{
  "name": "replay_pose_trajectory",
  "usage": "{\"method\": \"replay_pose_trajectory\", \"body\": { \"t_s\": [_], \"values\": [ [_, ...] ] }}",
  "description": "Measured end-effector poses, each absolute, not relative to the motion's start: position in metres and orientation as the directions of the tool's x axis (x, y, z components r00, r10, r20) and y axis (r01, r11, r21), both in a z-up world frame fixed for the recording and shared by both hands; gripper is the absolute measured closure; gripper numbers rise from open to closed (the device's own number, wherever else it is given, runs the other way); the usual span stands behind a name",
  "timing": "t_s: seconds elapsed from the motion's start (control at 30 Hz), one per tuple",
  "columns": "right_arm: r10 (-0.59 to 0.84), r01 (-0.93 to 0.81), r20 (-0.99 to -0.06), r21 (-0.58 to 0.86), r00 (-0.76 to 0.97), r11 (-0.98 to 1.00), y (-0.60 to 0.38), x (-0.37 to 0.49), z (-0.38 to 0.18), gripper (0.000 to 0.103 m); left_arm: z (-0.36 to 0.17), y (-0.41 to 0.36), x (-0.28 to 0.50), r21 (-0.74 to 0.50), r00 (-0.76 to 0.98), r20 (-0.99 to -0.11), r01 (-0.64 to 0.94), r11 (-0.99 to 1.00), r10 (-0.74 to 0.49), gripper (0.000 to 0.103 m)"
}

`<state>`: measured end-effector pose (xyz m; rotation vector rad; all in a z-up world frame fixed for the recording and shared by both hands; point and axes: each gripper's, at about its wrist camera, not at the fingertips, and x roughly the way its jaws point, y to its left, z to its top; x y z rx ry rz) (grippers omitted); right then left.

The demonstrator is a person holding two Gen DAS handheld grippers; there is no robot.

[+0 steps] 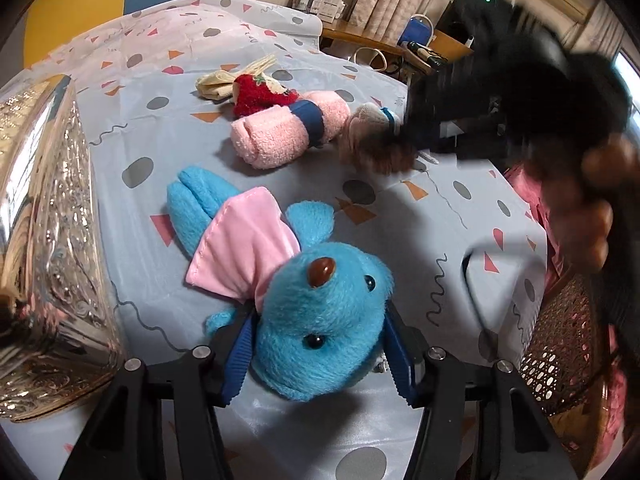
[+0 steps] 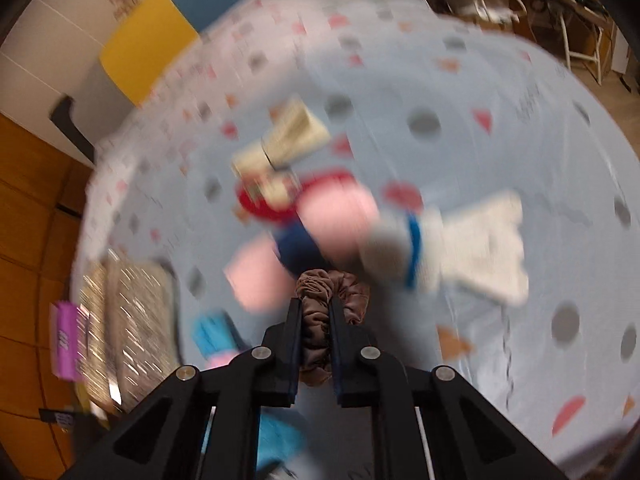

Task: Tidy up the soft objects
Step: 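Carry the blue plush toy into the gold tray and open the left gripper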

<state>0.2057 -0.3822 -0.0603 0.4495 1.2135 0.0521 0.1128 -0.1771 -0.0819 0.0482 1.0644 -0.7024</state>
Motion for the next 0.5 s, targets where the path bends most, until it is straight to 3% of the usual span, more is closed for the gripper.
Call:
{"method": "replay_pose_trajectory", "body": {
  "t_s": [0.17, 0.5],
  "values": [
    [0.276, 0.324, -0.913, 0.370, 0.301, 0.870, -0.393, 0.195, -0.104, 0.092, -0.076, -0.177, 0.113, -0.266, 0.294, -0.822, 0.560, 0.785, -0.488, 0.049],
    [0.227, 0.333, -0.918, 0.336, 0.325, 0.881, -0.398, 0.200, -0.102, 0.092, -0.023, -0.179, 0.110, -0.199, 0.399, -0.763, 0.603, 0.773, -0.508, 0.050]
  ]
}}
